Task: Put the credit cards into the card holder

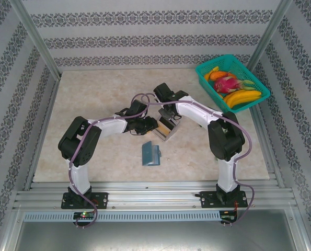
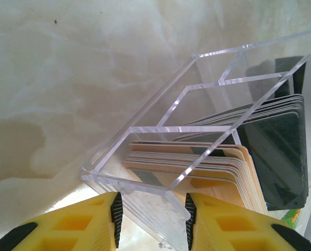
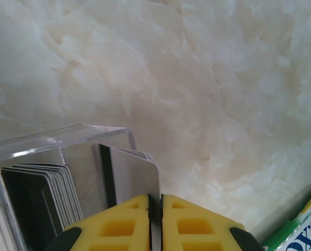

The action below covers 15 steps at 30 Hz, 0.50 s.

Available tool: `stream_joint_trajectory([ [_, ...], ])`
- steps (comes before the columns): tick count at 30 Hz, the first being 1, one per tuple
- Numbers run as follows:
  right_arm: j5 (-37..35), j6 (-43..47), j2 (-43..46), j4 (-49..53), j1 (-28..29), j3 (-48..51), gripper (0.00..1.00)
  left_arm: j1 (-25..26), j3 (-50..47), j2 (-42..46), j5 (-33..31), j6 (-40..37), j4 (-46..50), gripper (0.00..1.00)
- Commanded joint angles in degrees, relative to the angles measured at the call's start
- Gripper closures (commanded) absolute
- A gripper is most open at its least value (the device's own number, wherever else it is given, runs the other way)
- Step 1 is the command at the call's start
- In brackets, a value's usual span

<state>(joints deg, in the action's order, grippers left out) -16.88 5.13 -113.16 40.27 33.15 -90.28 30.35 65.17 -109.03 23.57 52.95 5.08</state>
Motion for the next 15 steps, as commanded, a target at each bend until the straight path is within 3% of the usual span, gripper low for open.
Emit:
stream_joint_trajectory([
  [1,-1.01,0.40,2.74,2.16,0.34,-1.22,0.91,-0.55,-0.45,-2.18,-1.71,-1.09,5.49,0.61],
  [15,7.86,-7.71,8.50,7.39,0.16,-2.30,1.00,-0.55,-0.12,-0.07,-0.35,-2.67,4.57,0.60],
])
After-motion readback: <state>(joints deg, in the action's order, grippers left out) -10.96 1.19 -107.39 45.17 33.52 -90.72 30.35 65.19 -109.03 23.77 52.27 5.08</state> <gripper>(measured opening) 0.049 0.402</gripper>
